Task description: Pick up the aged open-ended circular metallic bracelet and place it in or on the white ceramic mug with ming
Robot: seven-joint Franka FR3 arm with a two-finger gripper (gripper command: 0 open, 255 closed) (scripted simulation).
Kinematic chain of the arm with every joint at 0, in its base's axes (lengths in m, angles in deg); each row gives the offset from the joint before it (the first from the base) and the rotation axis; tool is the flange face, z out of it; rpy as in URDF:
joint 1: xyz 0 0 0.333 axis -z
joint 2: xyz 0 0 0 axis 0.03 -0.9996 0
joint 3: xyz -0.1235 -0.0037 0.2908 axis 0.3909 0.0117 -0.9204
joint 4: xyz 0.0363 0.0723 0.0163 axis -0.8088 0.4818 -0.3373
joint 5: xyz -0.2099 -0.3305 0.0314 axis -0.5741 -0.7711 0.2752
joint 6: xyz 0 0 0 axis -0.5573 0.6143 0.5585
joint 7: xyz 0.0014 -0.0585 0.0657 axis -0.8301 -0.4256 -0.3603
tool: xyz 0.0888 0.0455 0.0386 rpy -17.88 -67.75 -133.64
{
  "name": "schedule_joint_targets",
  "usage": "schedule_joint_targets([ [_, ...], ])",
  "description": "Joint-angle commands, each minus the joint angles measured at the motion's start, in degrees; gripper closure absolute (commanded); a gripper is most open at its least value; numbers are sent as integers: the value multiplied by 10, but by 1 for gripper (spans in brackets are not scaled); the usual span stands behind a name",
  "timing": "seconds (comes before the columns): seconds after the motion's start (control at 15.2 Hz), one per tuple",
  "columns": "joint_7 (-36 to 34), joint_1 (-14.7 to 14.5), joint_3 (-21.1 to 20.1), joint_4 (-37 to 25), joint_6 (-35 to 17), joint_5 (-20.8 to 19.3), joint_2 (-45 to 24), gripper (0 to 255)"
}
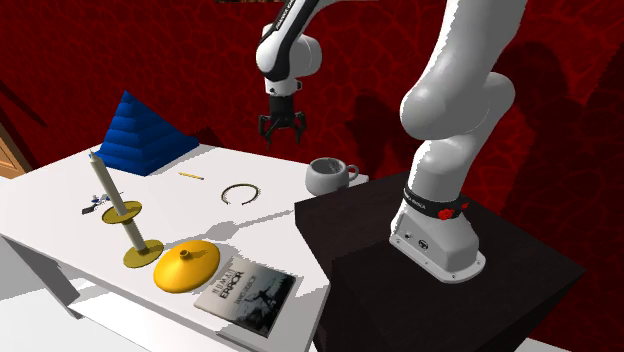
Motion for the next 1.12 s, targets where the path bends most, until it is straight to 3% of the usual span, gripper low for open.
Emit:
schedule_joint_targets([
  [0.0, -33, -9, -3, -17, -30, -28, -46, 0],
  [0.53, -139, -79, 41, -142, -94, -137, -236, 0],
  [0.79, -170, -119, 68, -222, -106, -166, -326, 0],
  [1.06, -176, -128, 77, -236, -122, -173, -355, 0],
])
